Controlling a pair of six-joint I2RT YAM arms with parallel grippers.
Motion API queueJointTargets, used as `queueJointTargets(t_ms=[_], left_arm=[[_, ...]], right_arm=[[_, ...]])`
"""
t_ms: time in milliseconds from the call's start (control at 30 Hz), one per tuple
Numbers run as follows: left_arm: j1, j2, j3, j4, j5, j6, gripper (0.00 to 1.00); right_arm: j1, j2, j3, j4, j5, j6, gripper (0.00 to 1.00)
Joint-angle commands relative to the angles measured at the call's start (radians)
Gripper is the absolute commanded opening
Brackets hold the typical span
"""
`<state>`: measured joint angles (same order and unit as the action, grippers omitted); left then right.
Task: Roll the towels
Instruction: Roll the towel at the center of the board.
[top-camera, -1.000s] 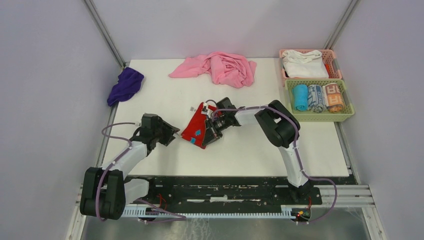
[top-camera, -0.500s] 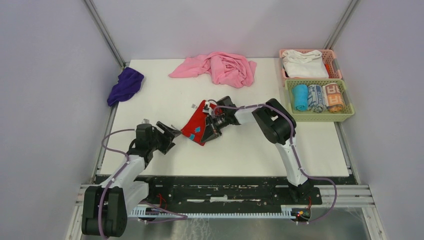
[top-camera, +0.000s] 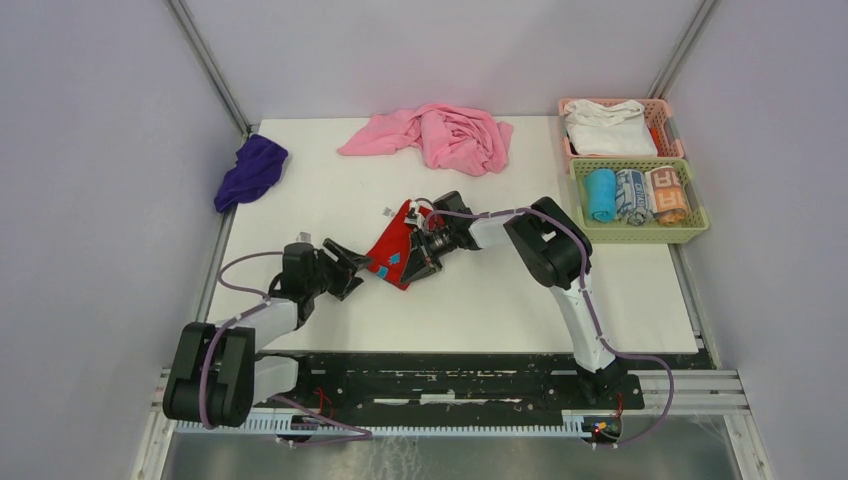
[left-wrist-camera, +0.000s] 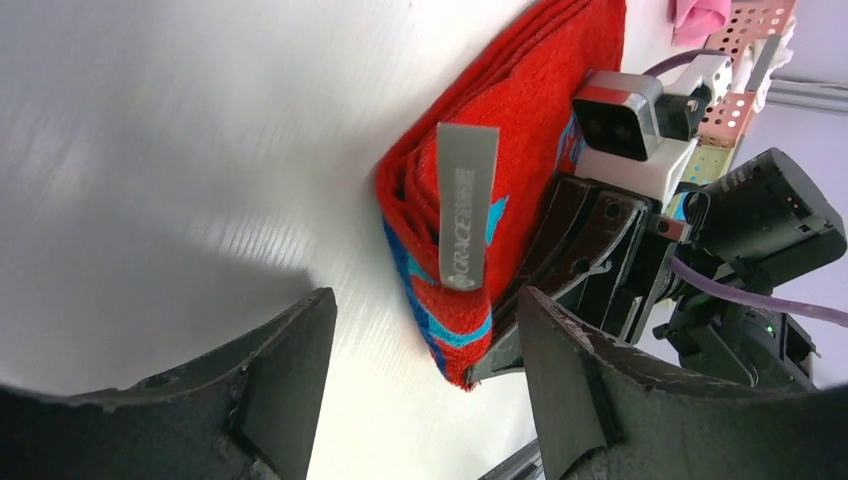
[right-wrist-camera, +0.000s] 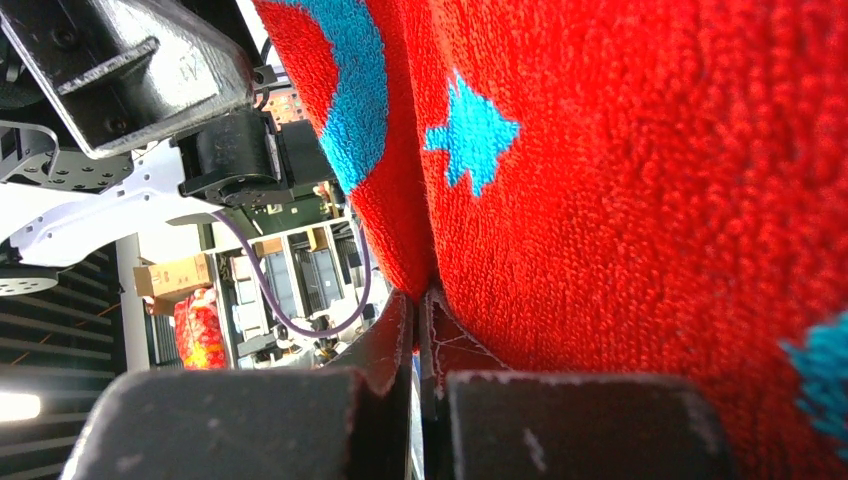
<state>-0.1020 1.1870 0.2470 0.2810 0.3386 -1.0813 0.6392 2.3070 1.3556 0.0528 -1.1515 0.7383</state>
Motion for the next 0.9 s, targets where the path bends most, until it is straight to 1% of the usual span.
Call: queueJointTargets(t_ms=[0, 300, 367, 400, 500, 567, 633, 700, 733, 767, 867], left_arm=[[-0.015, 0.049, 0.053, 0.084, -0.052, -0.049, 0.71], [-0.036, 0.17, 0.081, 0.095, -0.118, -0.059, 0.47], [-0.039, 0.188, 0.088, 0.095, -0.121, -0.058, 0.4], [-0.038, 0.196, 0.09, 0.095, -0.121, -0.057, 0.34], [-0.038, 0.201, 0.098, 0.075, -0.121, -0.061, 0.19], [-0.039, 0.197, 0.107, 0.046, -0.118, -0.065, 0.1], [-0.039, 0.188, 0.12, 0.008, -0.118, -0.065, 0.04], [-0.038, 0.175, 0.13, -0.031, -0.117, -0.07, 0.03], [-0.039, 0.169, 0.134, -0.045, -0.114, -0.073, 0.03], [-0.038, 0.162, 0.138, -0.058, -0.111, -0.078, 0.03], [-0.038, 0.145, 0.153, -0.104, -0.102, -0.088, 0.03]], right_arm=[[-0.003, 0.009, 0.027, 0.042, -0.034, 0.001, 0.0], [-0.003, -0.001, 0.024, 0.042, -0.034, -0.002, 0.0], [-0.002, -0.013, 0.019, 0.037, -0.03, -0.013, 0.0], [-0.003, -0.02, 0.018, 0.028, -0.024, -0.029, 0.0], [0.002, -0.049, 0.028, -0.078, 0.015, -0.133, 0.04], [0.01, -0.085, 0.038, -0.175, 0.075, -0.256, 0.08], [0.019, -0.126, 0.035, -0.245, 0.142, -0.341, 0.16], [0.028, -0.179, 0.01, -0.265, 0.251, -0.4, 0.25], [0.034, -0.214, -0.009, -0.263, 0.303, -0.428, 0.32], [0.041, -0.25, -0.029, -0.264, 0.356, -0.461, 0.36], [0.091, -0.358, -0.081, -0.274, 0.538, -0.572, 0.45]])
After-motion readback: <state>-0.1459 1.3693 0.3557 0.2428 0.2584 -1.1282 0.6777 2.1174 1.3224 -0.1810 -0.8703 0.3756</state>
